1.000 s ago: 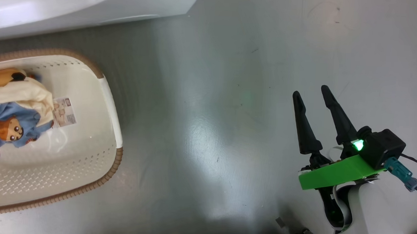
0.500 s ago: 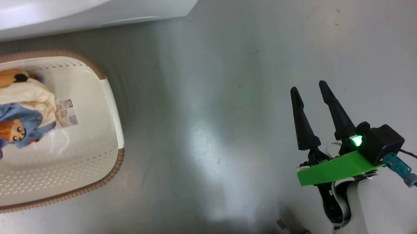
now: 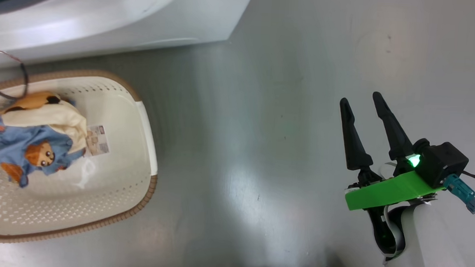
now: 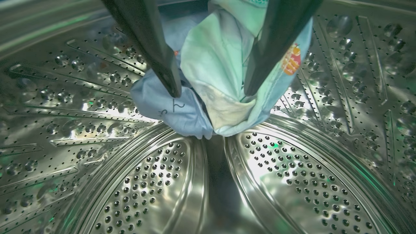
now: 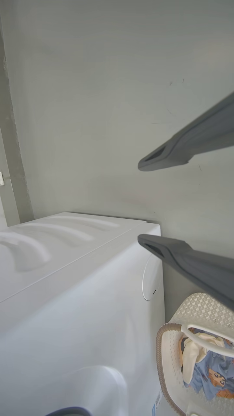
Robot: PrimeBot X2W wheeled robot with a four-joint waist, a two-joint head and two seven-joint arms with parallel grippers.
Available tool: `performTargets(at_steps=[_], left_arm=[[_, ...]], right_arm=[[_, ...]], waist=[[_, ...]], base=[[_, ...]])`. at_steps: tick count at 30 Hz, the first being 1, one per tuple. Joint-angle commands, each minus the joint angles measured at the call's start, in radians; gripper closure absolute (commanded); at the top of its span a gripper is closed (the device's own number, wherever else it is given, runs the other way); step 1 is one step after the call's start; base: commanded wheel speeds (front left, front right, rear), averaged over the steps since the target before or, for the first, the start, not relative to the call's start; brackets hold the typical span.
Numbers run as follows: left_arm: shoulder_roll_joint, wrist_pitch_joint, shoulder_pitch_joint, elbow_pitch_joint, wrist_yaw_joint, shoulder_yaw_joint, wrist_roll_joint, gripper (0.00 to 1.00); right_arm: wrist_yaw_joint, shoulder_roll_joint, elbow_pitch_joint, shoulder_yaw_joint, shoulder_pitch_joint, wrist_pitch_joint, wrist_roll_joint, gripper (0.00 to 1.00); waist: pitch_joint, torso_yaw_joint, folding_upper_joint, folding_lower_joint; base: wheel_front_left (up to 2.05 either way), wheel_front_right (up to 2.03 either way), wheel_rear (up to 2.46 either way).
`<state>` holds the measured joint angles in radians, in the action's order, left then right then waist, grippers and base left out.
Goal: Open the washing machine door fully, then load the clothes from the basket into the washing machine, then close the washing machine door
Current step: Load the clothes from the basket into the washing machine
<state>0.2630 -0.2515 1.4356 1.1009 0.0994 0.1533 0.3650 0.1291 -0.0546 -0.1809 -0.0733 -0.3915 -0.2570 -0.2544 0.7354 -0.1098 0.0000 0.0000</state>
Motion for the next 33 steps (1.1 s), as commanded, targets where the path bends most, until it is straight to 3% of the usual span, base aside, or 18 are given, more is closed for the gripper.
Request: performTargets(at_steps=[1,21,33], left_arm=[[0.041,-0.007,-0.016,-0.029,-0.008,-0.009,0.006,0.00],[-0.002,-0.010,-0.435,-0.283,-0.035,-0.062,0.019,0.00],[-0.028,-0.010,-0.781,-0.585,-0.083,-0.153,-0.020,0.00]], right_arm=[[0.002,0.004,0.015,-0.015,0.029,-0.005,0.009,0.00],[0.002,0.004,-0.037,0.012,0.079,-0.005,0.018,0.00],[0.002,0.004,-0.057,0.010,0.125,-0.005,0.013,0.00]], waist=[[-0.025,0.014,0.0000,0.0000],[-0.249,0.049,0.0000,0.0000],[-0.389,0.046,0.0000,0.0000]], base=[[0.00,0.00,0.00],[0.00,0.00,0.00],[0.00,0.00,0.00]])
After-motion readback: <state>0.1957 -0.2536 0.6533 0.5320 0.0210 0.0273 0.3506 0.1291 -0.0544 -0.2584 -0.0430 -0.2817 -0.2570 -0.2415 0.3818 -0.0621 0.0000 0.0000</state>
